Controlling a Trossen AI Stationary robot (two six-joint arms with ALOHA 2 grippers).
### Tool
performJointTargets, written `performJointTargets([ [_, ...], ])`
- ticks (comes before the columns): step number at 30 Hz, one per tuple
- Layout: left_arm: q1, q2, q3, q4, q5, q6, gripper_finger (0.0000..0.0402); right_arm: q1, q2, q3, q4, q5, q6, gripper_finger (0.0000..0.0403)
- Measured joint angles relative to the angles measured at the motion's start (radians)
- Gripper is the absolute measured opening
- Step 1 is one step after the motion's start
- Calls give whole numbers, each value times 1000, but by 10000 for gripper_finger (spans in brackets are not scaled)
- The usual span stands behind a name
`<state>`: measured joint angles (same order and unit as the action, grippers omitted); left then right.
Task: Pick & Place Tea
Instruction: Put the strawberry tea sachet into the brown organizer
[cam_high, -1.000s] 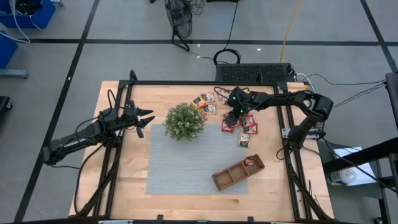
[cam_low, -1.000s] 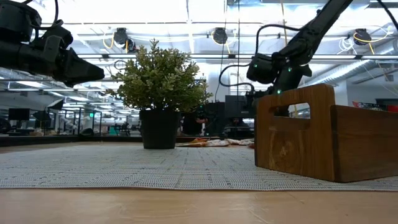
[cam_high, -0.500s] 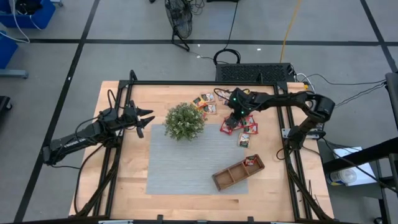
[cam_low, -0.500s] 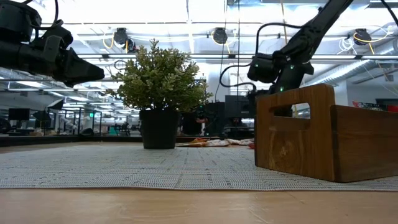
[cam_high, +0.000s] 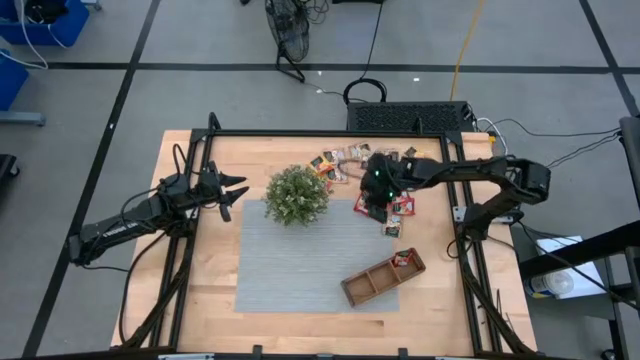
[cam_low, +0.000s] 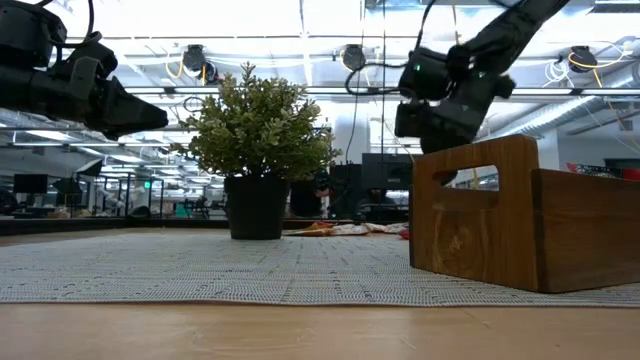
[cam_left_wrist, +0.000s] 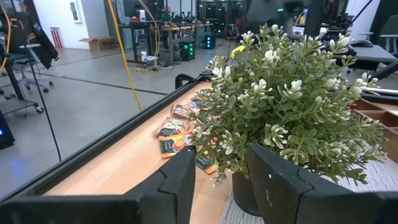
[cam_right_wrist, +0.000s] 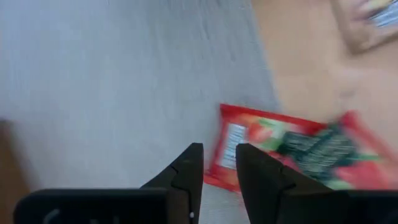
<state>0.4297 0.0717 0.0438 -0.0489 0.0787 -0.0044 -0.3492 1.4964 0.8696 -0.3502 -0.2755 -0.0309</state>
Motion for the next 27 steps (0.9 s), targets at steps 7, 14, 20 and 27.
performJointTargets([
  [7,0,0,0,0,0,0,147,192,-10,0,-149,441,-221,129],
  [14,0,0,0,0,0,0,147,270,-5,0,-155,509,-183,202],
  [20,0,0,0,0,0,0,147,264,21,0,-129,508,-169,208],
  [27,0,0,0,0,0,0,147,241,41,0,-97,508,-174,195],
])
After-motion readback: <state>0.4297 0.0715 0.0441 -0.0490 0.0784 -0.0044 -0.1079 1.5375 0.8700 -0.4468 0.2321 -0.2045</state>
